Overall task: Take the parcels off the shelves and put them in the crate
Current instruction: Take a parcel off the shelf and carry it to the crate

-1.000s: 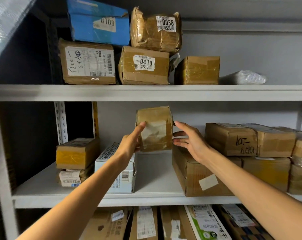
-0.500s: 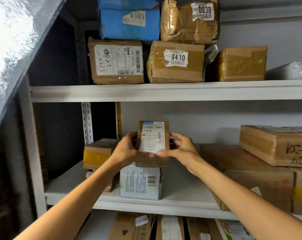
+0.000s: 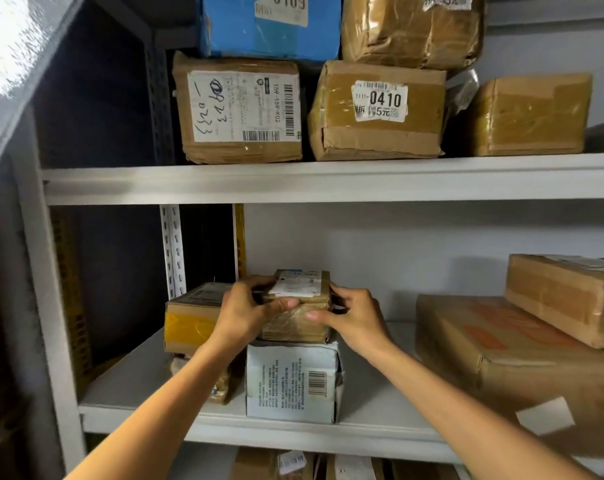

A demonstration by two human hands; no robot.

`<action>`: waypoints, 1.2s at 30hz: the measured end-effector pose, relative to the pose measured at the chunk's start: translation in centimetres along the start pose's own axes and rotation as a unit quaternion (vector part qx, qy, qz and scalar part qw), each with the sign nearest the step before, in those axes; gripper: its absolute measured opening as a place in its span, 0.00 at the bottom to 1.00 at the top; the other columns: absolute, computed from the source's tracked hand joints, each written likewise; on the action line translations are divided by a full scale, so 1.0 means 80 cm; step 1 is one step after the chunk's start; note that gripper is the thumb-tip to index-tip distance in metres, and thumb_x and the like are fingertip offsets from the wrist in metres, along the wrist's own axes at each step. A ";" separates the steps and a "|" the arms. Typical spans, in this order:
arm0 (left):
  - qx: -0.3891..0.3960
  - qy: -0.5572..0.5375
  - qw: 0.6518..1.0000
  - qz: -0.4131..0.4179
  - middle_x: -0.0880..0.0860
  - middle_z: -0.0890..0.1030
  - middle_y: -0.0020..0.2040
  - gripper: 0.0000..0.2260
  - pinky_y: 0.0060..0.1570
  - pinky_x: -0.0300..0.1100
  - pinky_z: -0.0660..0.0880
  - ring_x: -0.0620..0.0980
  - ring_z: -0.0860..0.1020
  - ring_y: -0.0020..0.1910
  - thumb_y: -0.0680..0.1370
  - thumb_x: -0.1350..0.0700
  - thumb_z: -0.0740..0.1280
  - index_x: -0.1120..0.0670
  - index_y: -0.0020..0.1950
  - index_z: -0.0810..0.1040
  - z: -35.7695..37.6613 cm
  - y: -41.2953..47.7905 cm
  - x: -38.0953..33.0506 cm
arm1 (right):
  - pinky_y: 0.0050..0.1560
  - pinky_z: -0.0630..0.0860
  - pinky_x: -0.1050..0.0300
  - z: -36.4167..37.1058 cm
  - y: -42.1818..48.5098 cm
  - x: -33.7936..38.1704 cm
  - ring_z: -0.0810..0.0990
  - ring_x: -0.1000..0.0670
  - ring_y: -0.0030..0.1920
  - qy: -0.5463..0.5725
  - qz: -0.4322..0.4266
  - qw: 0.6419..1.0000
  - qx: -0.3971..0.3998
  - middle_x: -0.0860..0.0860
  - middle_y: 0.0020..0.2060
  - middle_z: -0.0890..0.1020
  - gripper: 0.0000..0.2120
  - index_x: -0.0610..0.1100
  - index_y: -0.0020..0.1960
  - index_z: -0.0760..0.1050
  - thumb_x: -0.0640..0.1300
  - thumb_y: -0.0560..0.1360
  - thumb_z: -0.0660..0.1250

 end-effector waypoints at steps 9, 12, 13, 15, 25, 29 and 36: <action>0.051 0.115 0.992 -0.016 0.53 0.81 0.60 0.31 0.59 0.39 0.72 0.49 0.78 0.59 0.65 0.45 0.78 0.56 0.65 0.78 -0.006 0.002 -0.026 | 0.60 0.76 0.52 0.003 0.002 0.018 0.81 0.49 0.56 -0.114 0.027 0.992 0.051 0.50 0.55 0.83 0.22 0.46 0.63 0.77 0.46 0.70 0.76; 0.099 0.268 0.958 -0.015 0.55 0.78 0.64 0.31 0.60 0.42 0.71 0.53 0.76 0.61 0.67 0.47 0.78 0.54 0.67 0.75 -0.010 0.017 -0.061 | 0.59 0.75 0.49 0.002 0.011 0.046 0.78 0.44 0.59 -0.313 0.006 0.942 0.123 0.46 0.60 0.79 0.27 0.44 0.67 0.69 0.54 0.73 0.70; 0.106 0.299 0.948 -0.005 0.55 0.75 0.67 0.35 0.63 0.44 0.69 0.54 0.73 0.65 0.67 0.47 0.78 0.54 0.70 0.72 -0.009 0.019 -0.073 | 0.58 0.75 0.48 -0.001 0.009 0.058 0.77 0.42 0.58 -0.393 -0.019 0.910 0.132 0.45 0.60 0.78 0.29 0.43 0.68 0.67 0.57 0.73 0.69; 0.115 0.347 0.930 0.039 0.54 0.72 0.71 0.39 0.66 0.46 0.67 0.55 0.70 0.68 0.67 0.46 0.78 0.53 0.74 0.67 0.003 0.018 -0.098 | 0.54 0.75 0.47 -0.013 0.001 0.079 0.77 0.40 0.58 -0.517 -0.076 0.841 0.139 0.43 0.60 0.77 0.31 0.44 0.67 0.68 0.62 0.73 0.65; 0.173 0.386 0.889 0.172 0.50 0.77 0.64 0.28 0.56 0.46 0.75 0.53 0.77 0.60 0.70 0.42 0.74 0.47 0.68 0.73 0.125 -0.004 -0.198 | 0.40 0.70 0.52 -0.189 -0.060 0.080 0.76 0.44 0.48 -0.660 0.010 0.733 0.165 0.45 0.51 0.76 0.23 0.45 0.58 0.73 0.61 0.73 0.66; 0.216 0.367 0.880 0.209 0.50 0.76 0.64 0.28 0.57 0.45 0.73 0.53 0.76 0.61 0.70 0.41 0.71 0.47 0.69 0.73 0.204 -0.022 -0.238 | 0.42 0.75 0.52 -0.267 -0.100 0.063 0.77 0.45 0.48 -0.656 0.084 0.737 0.140 0.47 0.51 0.76 0.21 0.44 0.56 0.73 0.60 0.74 0.66; 0.240 0.362 0.868 0.241 0.50 0.80 0.57 0.21 0.46 0.44 0.74 0.53 0.78 0.54 0.71 0.41 0.67 0.48 0.61 0.78 0.299 -0.055 -0.297 | 0.40 0.71 0.53 -0.386 -0.140 0.051 0.74 0.46 0.49 -0.656 0.118 0.740 0.093 0.47 0.56 0.75 0.20 0.46 0.55 0.73 0.59 0.73 0.66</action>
Point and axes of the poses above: each hand's wrist, its own y-axis towards the middle knuckle, its own z-axis out of the palm, x = y × z, the point moved 6 cm from there along y, towards the middle knuckle
